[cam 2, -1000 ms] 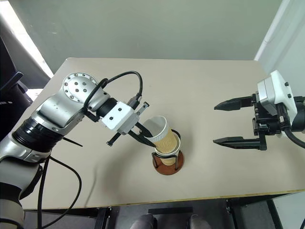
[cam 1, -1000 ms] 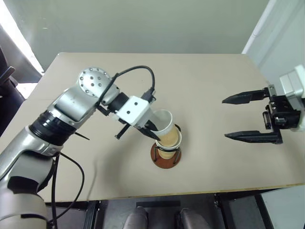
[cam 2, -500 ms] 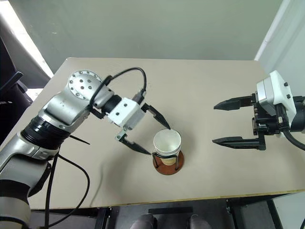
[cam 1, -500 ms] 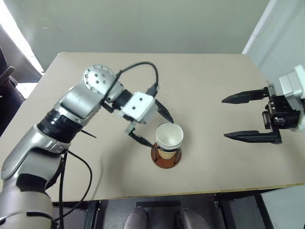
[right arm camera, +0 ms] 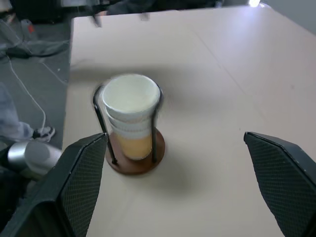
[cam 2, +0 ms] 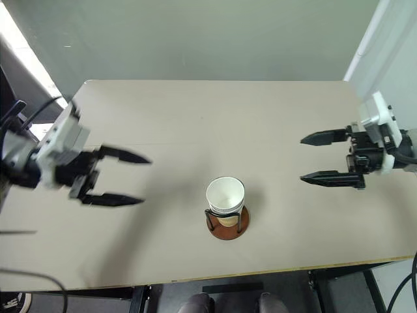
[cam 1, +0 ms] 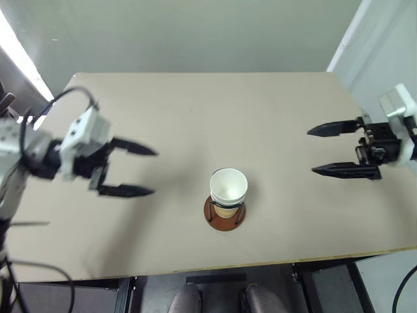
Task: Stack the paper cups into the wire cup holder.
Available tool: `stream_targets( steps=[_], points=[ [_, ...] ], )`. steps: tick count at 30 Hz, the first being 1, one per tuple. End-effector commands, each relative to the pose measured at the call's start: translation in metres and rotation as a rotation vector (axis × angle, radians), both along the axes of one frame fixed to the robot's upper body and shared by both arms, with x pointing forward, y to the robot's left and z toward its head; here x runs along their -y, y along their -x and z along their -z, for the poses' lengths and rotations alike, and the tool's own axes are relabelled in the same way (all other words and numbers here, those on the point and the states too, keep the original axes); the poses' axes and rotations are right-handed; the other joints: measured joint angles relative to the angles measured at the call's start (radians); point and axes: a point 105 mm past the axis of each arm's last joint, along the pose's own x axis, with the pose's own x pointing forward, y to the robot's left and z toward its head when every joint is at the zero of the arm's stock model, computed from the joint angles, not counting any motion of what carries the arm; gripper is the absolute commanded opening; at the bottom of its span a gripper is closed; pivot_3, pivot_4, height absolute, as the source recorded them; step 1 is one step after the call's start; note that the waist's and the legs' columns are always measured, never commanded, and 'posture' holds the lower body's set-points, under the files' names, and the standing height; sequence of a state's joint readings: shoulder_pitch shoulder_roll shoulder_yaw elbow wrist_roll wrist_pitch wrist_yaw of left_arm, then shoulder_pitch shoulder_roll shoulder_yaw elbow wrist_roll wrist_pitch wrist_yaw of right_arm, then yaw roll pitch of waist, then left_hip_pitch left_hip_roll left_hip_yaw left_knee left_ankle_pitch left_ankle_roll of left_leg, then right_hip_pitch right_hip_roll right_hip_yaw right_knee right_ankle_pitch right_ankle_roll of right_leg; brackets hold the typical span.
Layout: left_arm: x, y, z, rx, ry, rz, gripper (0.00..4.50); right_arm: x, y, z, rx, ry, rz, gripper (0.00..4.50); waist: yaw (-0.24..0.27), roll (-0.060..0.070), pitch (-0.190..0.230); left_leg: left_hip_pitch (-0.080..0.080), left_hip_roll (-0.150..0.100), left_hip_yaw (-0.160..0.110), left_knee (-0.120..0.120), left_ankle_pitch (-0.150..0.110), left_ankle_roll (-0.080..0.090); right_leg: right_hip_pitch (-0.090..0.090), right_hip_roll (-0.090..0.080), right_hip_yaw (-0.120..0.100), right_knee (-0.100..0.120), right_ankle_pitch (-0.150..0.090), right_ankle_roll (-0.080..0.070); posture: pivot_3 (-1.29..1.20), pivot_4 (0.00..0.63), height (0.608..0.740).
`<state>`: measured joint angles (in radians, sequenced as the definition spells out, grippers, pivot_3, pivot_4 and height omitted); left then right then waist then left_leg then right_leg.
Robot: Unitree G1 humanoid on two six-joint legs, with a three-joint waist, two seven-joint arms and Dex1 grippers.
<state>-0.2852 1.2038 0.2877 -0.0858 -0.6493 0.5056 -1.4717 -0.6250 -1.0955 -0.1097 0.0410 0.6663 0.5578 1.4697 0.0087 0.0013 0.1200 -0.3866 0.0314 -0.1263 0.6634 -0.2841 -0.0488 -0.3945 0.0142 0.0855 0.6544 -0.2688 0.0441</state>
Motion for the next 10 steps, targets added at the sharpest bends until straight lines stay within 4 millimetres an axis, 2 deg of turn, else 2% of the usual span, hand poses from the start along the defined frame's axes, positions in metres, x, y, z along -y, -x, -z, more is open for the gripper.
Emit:
stream_targets(
  steps=[1,6,10],
  points=[
    [-0.0062,0.0107,-0.025,0.093,0.024,-0.054,4.48,0.0067,0.0008,-0.0099,0.026,-0.021,-0.008,4.5,0.008,-0.001,0.0,0.0,0.0,-0.001,0.001,0.0,0.0,0.0,0.0,0.0,0.001,0.0,-0.001,0.0,0.15,0.74],
    [-0.0076,0.0122,-0.0157,0.063,0.043,-0.087,4.48,0.0025,-0.0046,-0.0038,0.003,-0.032,-0.03,4.5,0.012,0.0,0.0,0.006,-0.001,0.0,0.003,-0.004,0.007,0.004,0.0,0.0,0.006,0.0,-0.003,0.0,0.15,0.74],
    [-0.0058,0.0129,-0.0161,0.062,0.049,-0.087,4.48,-0.0009,-0.005,-0.0057,0.004,-0.037,-0.045,4.5,0.007,0.0,0.0,0.006,0.0,0.0,0.003,-0.003,0.006,0.002,0.001,-0.001,0.009,-0.001,-0.007,0.0,0.15,0.74]
  ],
)
